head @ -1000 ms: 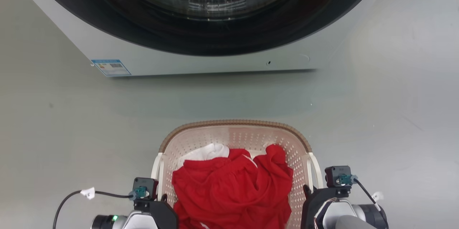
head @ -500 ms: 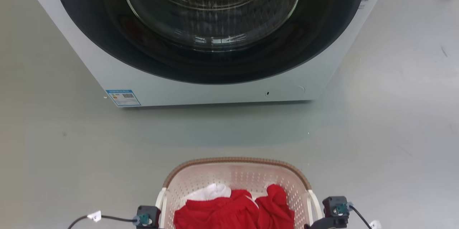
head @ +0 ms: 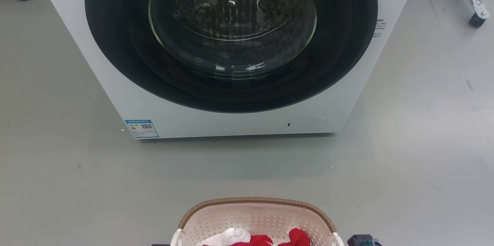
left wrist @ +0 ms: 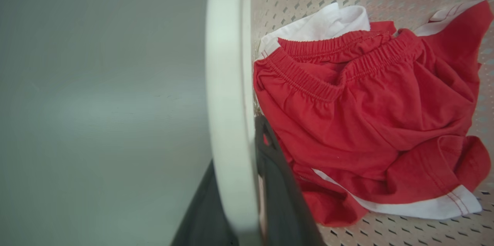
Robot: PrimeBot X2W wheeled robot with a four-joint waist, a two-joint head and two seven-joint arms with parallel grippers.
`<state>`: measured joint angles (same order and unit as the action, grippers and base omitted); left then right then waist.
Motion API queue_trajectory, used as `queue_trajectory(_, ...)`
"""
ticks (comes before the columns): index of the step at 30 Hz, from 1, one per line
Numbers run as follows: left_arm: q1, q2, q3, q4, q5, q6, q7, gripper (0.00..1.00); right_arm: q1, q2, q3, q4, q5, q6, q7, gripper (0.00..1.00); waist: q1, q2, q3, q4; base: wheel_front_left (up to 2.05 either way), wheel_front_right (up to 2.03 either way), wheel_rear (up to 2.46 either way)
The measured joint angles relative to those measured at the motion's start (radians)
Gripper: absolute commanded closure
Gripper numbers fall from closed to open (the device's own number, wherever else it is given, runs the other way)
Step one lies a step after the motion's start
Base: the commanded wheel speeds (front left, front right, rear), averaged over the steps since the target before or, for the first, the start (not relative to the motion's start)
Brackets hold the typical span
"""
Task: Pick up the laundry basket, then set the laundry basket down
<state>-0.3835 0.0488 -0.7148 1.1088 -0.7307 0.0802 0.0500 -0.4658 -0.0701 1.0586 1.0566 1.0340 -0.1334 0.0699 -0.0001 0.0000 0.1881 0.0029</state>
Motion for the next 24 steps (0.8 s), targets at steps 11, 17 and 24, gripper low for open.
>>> queue_trajectory(11,0.03,-0.002,-0.022,0.002,-0.021,0.008,0.001,1.0,0.014,0.004,0.019,0.022,0.036,0.0,0.017,1.0,0.0,0.0,-0.068,0.0,0.0,0.0,0.0)
queue_trajectory(17,0.043,-0.002,-0.032,0.004,-0.033,0.009,0.001,1.0,0.038,0.005,0.031,0.024,0.052,0.0,0.017,1.0,0.0,0.0,-0.101,-0.002,0.0,0.0,0.0)
queue_trajectory(24,0.044,-0.002,-0.042,0.007,-0.036,0.016,0.001,1.0,0.05,0.005,0.044,0.022,0.067,0.0,0.017,1.0,0.0001,0.0,-0.116,-0.005,0.0,0.0,0.0)
